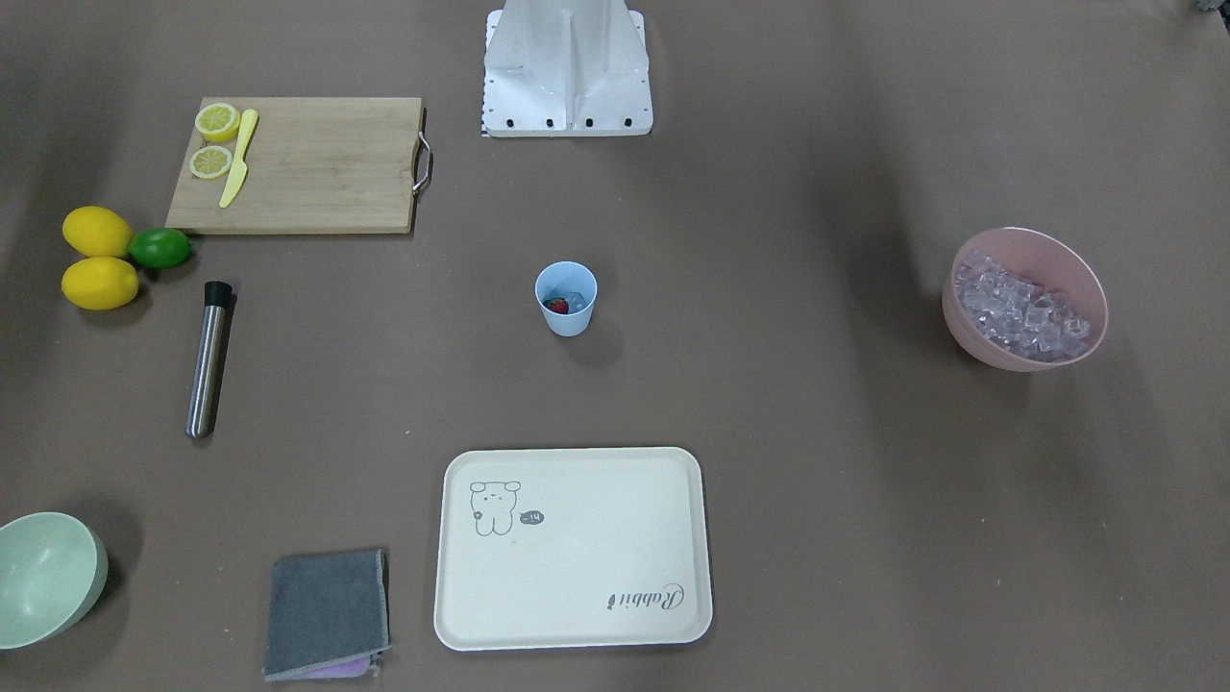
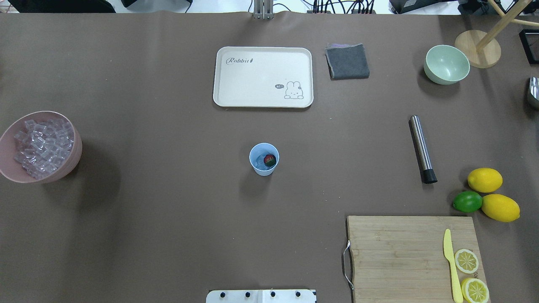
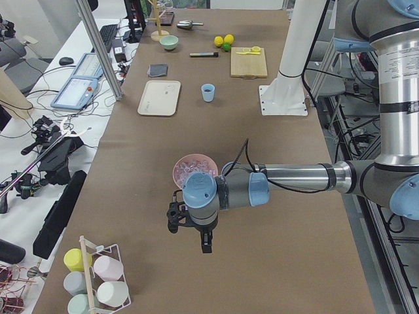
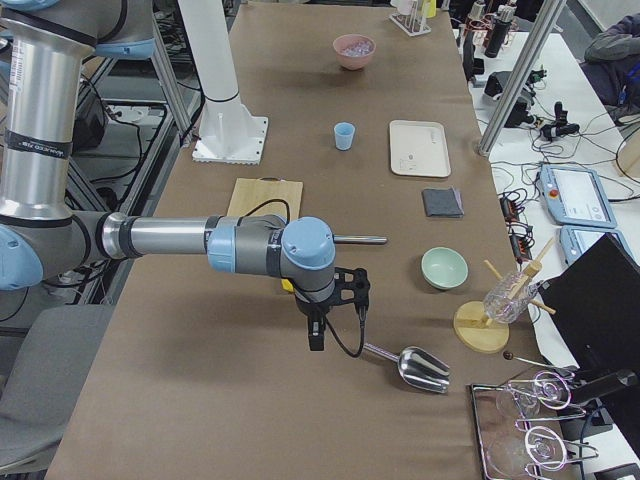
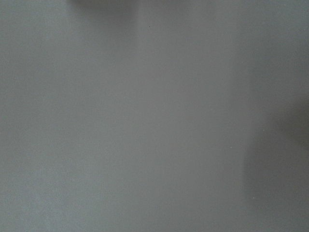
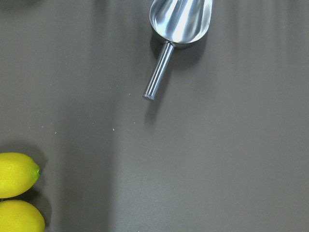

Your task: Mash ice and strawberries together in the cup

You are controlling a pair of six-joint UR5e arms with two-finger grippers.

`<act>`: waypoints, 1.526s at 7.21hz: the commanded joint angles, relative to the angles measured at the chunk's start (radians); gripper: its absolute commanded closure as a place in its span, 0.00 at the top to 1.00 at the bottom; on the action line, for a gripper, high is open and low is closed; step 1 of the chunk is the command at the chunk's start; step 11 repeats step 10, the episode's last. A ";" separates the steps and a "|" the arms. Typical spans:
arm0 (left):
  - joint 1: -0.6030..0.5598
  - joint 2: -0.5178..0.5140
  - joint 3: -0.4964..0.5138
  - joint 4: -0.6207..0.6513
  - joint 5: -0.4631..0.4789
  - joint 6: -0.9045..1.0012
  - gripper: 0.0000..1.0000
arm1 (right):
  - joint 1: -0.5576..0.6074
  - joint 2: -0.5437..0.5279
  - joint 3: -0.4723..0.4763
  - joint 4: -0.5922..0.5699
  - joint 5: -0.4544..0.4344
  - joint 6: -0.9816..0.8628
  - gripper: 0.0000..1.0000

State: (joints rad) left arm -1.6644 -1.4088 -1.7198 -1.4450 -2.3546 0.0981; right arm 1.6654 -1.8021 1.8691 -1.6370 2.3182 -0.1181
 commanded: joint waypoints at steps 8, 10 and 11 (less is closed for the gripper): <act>0.000 0.001 -0.001 -0.002 0.001 0.000 0.99 | 0.000 -0.002 0.004 0.000 0.016 0.000 1.00; 0.000 0.001 -0.001 0.000 0.001 0.000 0.99 | 0.001 -0.002 0.007 0.000 0.016 0.000 1.00; 0.000 0.001 -0.001 0.000 0.001 0.000 0.99 | 0.001 -0.002 0.007 0.000 0.016 0.000 1.00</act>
